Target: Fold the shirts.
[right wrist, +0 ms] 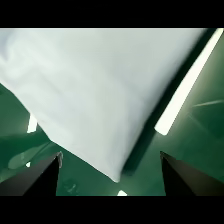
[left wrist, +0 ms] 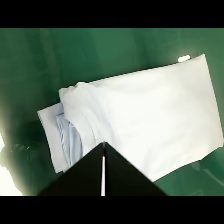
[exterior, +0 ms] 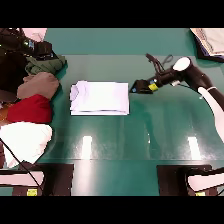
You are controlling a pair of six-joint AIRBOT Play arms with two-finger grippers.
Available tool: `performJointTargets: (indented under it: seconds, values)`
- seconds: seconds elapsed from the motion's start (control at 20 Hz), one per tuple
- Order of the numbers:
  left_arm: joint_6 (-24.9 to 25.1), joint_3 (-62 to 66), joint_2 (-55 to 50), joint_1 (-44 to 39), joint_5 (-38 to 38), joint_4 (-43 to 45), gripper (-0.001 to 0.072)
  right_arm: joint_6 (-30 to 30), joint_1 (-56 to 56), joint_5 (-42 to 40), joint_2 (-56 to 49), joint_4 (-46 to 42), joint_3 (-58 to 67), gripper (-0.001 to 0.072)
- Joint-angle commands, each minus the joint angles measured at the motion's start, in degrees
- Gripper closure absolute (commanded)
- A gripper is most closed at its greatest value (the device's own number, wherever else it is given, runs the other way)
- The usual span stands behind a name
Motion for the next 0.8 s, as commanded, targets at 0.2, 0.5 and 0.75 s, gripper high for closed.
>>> performJointTargets:
  seconds: [0.2, 0.5, 0.75]
  values:
    - [0.70, -2.21, -0.39, -3.37, 3.78, 0.22, 0.0685, -0.44, -0.37, -7.91, -7.85, 14.32, -8.74, 0.0005]
    - [1.18, -4.24, -0.61, -3.37, 3.78, 0.20, 0.0685, -3.96, 6.86, -10.12, -15.28, 23.26, -1.73, 0.0090]
    - [1.20, -4.24, -0.61, -3.37, 2.14, 0.15, 0.0685, -5.09, 8.87, -9.68, -17.59, 20.24, 6.27, 0.0698]
